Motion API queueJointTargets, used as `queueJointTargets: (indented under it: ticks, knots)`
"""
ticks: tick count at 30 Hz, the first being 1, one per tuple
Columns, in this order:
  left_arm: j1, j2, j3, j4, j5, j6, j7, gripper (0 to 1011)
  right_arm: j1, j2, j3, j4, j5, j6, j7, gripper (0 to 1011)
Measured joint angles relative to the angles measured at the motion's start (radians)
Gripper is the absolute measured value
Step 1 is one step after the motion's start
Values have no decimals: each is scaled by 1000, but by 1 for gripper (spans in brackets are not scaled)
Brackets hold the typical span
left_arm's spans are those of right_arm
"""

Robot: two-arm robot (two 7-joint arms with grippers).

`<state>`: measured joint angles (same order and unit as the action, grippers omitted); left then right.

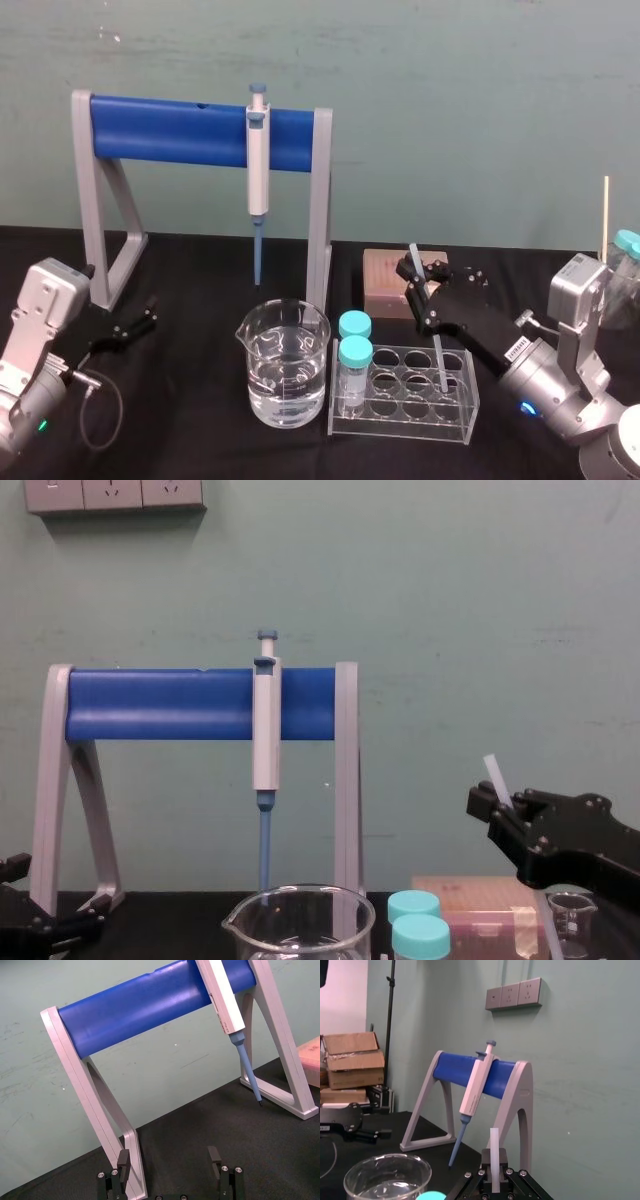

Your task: Pick up the stirring rod with one hand, then place it down.

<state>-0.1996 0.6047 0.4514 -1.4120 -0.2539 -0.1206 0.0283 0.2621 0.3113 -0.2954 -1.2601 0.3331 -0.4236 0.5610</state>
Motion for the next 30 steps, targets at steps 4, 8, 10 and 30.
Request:
queueJointTargets:
  ticks: [4,8,10,30]
  knots:
    - [0,0,0,0,0,0,0,1000,3,0,-4,15,0,-5,4,66]
    - [0,0,0,0,0,0,0,1000,6,3,-8,26,-1,-3,6,66]
    - [0,0,0,0,0,0,0,1000,6,3,-9,28,-2,-2,6,66]
    - [0,0,0,0,0,0,0,1000,6,5,-11,28,-11,3,0,68]
